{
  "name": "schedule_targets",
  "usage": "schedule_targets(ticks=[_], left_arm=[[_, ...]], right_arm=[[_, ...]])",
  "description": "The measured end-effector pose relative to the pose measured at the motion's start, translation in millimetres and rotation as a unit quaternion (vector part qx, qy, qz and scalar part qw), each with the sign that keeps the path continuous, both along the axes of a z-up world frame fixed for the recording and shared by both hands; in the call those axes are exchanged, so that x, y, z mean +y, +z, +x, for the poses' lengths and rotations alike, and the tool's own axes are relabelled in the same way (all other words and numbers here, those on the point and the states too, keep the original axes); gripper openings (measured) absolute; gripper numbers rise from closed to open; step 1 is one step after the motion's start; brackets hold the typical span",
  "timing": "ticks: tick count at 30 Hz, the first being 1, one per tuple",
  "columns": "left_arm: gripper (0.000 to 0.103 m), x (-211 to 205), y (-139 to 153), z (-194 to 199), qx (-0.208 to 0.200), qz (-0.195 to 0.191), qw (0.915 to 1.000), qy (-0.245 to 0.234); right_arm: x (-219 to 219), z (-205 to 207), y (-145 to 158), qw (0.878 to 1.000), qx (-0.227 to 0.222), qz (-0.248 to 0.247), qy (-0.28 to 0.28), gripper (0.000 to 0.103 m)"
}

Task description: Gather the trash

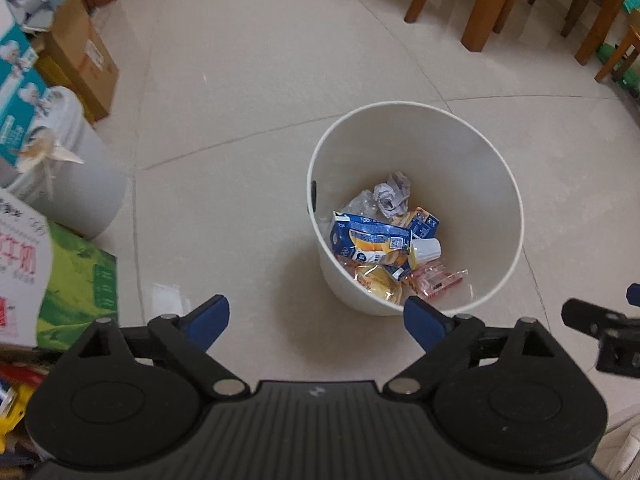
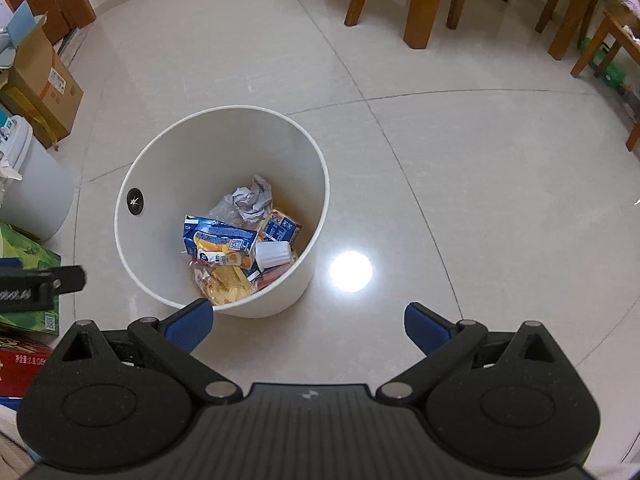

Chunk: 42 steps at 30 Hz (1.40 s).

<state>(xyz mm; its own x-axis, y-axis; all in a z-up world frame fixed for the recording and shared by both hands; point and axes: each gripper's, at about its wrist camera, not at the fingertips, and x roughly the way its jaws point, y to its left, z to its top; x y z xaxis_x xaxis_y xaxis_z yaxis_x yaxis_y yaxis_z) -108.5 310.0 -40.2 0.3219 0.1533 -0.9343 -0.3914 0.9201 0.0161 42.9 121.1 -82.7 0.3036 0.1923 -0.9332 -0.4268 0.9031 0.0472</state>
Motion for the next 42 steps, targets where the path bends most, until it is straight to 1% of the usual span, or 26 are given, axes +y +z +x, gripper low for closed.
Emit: schedule_targets(ticks=[4,8,15,18,22,29,42], left_arm=[[0.094,-16,14,-16,-0.007,0.012,0.9999,0.002],[0.094,-23,28,-25,-0.012,0.009,0.9999,0.007],[0.094,-33,48,-31,-0.023,0.005,0.9997,0.004],[0.094,-36,54,-31,-0.024,0.014,0.9996,0.003],[0.094,-37,58,-30,-0.015,0.022,0.9996,0.010],[0.094,-39,63,-31,-0.014,0.028,0.9995,0.011],[0.095,-40,67,-32,-0.010,0.028,0.9995,0.009]], right_arm=[[-4,-7,8,1.000,0.000,0.000,-0.007,0.103],[-6,-16,19,1.000,-0.002,-0.004,-0.008,0.103],[-8,-25,36,1.000,-0.007,0.002,-0.013,0.103],[-10,-25,42,1.000,-0.008,0.008,-0.017,0.103],[-13,-27,48,1.000,-0.009,0.014,-0.021,0.103],[-12,-29,52,1.000,-0.010,0.018,-0.019,0.103],[-13,-29,53,1.000,-0.008,0.019,-0.024,0.103]])
